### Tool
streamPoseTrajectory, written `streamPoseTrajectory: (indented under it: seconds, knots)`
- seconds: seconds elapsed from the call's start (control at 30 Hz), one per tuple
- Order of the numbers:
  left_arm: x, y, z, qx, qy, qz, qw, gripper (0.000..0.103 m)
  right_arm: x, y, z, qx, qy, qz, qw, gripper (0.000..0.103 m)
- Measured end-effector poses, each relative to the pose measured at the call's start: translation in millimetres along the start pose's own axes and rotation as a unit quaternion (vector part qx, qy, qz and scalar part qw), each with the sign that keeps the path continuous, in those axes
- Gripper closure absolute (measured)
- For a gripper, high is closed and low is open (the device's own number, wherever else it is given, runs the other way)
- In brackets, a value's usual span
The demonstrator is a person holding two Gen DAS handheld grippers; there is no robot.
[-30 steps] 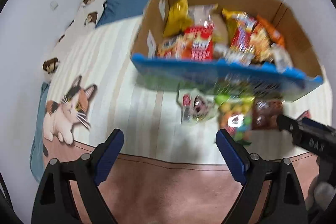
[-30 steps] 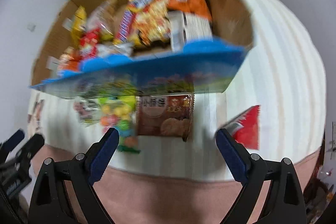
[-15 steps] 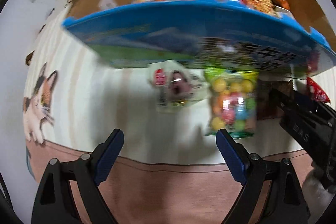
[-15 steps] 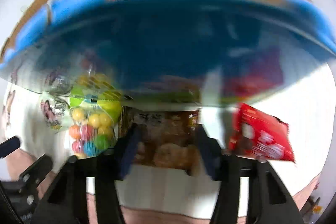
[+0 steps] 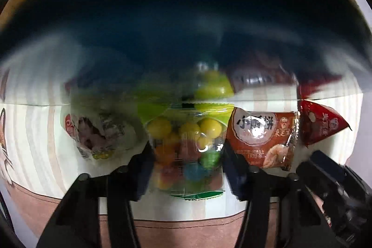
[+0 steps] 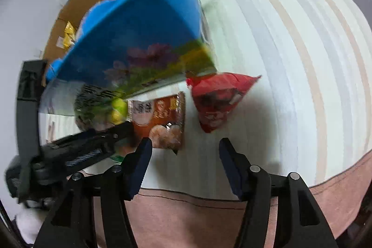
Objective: Organize snacks
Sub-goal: 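Grasp the candy-ball bag with left tool while right tool grasps the brown cookie pack, then carry both packets into the box and open both tools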
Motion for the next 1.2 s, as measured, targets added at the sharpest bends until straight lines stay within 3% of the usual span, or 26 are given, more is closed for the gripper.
streamPoseTrajectory:
  seconds: [0.13,0.2,0.27,0.37,0.43,0.5,0.53,0.6,0.63,0.7,0.8,0.83,0.9,0.97,1.0,1.2]
  knots:
    - [-10,-1,23,-0.002,0.003,-0.011,0.9999,0.052,-2,-13,-13,0.016,0.007,-0.008,1.0,0.042]
    - [-19,-1,40,-0.004,0.007,-0.025,0.9997,0.052,-12,-21,-14,0.018,0.031,-0.004,0.999,0.059]
    - [-30,-2,55,-0.009,0.019,-0.024,0.9995,0.052,-20,-28,-6,-0.007,0.051,-0.033,0.998,0.064]
    - [-49,-3,79,-0.017,0.044,-0.02,0.9987,0.052,-48,-41,16,-0.082,0.117,-0.084,0.986,0.064]
    - [-62,-2,91,-0.017,0.059,-0.022,0.9979,0.052,-64,-34,26,-0.084,0.164,-0.057,0.981,0.064]
    - [-74,-2,100,-0.016,0.076,-0.022,0.9967,0.052,-84,-20,27,-0.055,0.237,0.018,0.97,0.057]
    - [-78,-3,104,-0.015,0.084,-0.021,0.9961,0.052,-93,-16,26,-0.045,0.28,0.059,0.957,0.051]
    - [-88,-5,111,-0.015,0.101,-0.019,0.9946,0.051,-113,-18,20,-0.041,0.351,0.123,0.928,0.03]
    - [-92,-6,113,-0.015,0.108,-0.017,0.9939,0.051,-126,-23,14,-0.049,0.377,0.144,0.914,0.029]
    - [-101,-7,121,-0.013,0.123,-0.012,0.9923,0.051,-146,-41,-4,-0.078,0.391,0.154,0.904,0.029]
    - [-107,-9,126,-0.006,0.142,-0.007,0.9898,0.051,-165,-63,-17,-0.118,0.374,0.138,0.909,0.029]
    - [-121,-9,111,-0.006,0.147,-0.006,0.9891,0.051,-166,-73,-20,-0.126,0.372,0.138,0.909,0.029]
    - [-125,-12,117,-0.004,0.157,-0.001,0.9876,0.051,-166,-96,-27,-0.149,0.356,0.15,0.91,0.029]
    - [-136,-14,120,-0.003,0.161,0.0,0.987,0.051,-167,-107,-30,-0.131,0.345,0.177,0.912,0.032]
    - [-139,-13,120,-0.003,0.161,0.0,0.987,0.051,-166,-109,-31,-0.122,0.343,0.191,0.912,0.043]
    - [-131,-11,115,0.001,0.145,-0.015,0.9892,0.051,-132,-95,-27,-0.128,0.281,0.2,0.93,0.044]
Point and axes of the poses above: each gripper's, at about its wrist camera, not at the fingertips, and y roughly against the way its jaws point, x to its right, z to its underside, the point moved 1 cm from there along -y, roughly the way its jaws point, and after that the axes turned 10 degrees about -x, right-handed, at the moved point
